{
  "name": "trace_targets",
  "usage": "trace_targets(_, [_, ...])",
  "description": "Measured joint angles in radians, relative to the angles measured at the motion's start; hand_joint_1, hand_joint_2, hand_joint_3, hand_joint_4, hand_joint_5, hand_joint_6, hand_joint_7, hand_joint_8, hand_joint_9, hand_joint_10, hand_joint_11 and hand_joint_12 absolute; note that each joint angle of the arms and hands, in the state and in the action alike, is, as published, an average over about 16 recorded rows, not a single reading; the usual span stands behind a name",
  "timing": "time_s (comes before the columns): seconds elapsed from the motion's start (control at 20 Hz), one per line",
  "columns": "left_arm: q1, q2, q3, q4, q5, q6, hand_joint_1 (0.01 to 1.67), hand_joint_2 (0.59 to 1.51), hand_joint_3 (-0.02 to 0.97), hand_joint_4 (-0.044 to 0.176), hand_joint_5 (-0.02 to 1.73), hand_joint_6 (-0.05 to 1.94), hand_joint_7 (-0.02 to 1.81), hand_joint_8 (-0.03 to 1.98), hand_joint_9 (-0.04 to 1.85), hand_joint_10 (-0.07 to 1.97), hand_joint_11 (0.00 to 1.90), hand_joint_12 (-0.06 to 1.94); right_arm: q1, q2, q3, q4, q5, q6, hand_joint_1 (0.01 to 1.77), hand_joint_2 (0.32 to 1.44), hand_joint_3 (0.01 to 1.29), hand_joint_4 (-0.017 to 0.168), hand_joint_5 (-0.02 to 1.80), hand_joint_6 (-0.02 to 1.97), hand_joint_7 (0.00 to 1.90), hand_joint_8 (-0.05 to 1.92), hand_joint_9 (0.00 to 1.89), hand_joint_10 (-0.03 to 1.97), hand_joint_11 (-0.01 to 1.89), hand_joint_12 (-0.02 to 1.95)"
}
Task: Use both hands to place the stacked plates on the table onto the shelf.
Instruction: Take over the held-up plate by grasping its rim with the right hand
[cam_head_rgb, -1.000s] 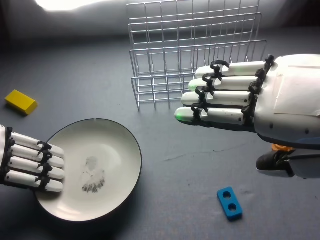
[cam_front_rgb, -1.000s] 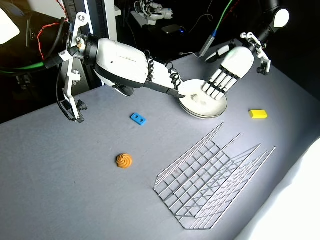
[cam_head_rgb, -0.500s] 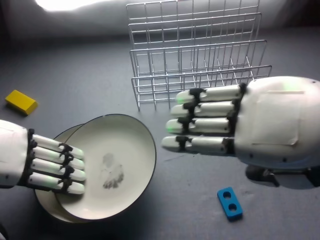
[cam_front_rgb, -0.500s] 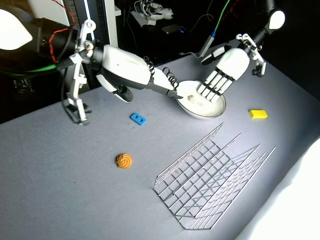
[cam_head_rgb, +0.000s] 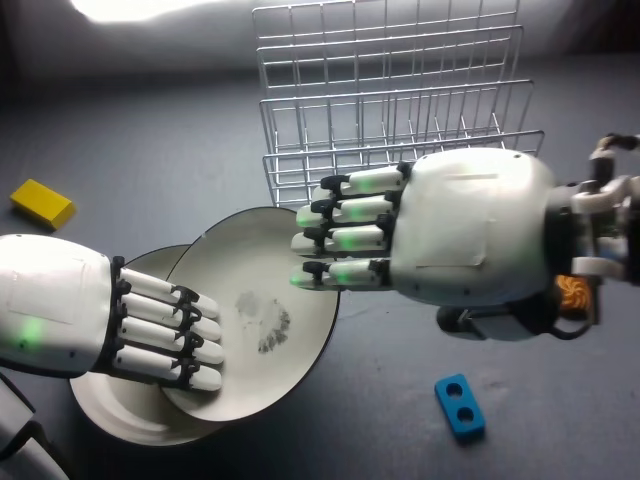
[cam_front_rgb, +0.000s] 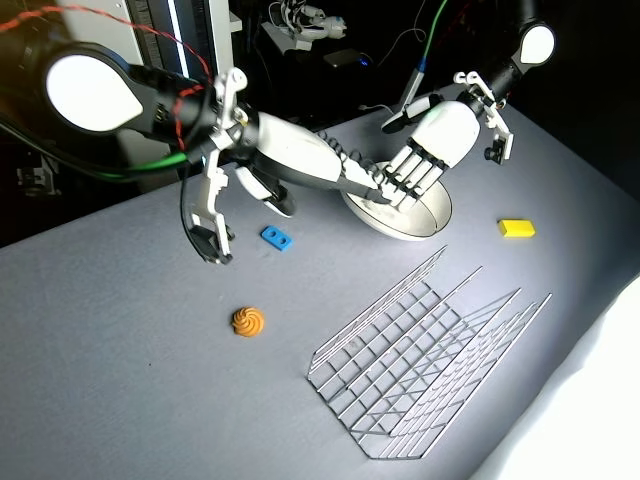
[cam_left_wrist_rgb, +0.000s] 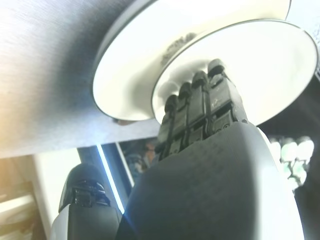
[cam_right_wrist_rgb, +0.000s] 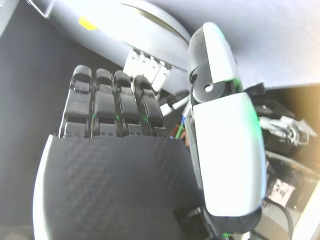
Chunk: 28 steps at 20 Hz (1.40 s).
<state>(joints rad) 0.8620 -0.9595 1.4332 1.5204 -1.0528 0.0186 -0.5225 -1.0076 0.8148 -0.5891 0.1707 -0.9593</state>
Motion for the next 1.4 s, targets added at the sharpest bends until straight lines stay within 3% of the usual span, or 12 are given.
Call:
trace_targets(0.45, [-0.019,0.000,-0.019,0.011,0.017,-0.019,0.03,1.084,0.020,-0.001,0.03,0.02,0.02,0.00,0.02,0.01,0.02,0.01,-0.009,-0.200,0.159,0.005,-0.015,-0.050,1.07,1.10,0.02,0.001,0.28,0.01,0.21,0.01,0.18,0.02,0.02,0.57])
trace_targets(0.8, [-0.024,0.000,-0.021,0.013,0.017,-0.022,0.02,1.083,0.021,-0.001,0.03,0.02,0.03,0.00,0.02,0.01,0.02,0.01,-0.015,-0.310,0.247,0.007,0.000,-0.078,1.08,1.11,0.02,-0.003,0.43,0.00,0.41,0.01,0.39,0.05,0.05,0.98])
trace_targets(1.15, [-0.025,0.002,-0.022,0.013,0.015,-0.023,0.02,1.084,0.020,-0.003,0.03,0.02,0.04,0.00,0.02,0.01,0.02,0.01,-0.016,-0.364,0.286,0.005,0.029,-0.096,1.08,1.10,0.02,-0.005,0.58,0.12,0.60,0.17,0.66,0.11,0.26,1.21])
trace_targets(1.4, [-0.028,0.005,-0.022,0.014,0.013,-0.025,0.02,1.092,0.020,-0.004,0.04,0.02,0.04,0.00,0.02,0.01,0.02,0.01,-0.014,-0.375,0.293,0.008,0.049,-0.103,1.10,1.05,0.02,-0.005,0.67,0.23,0.70,0.38,0.82,0.37,0.48,1.27])
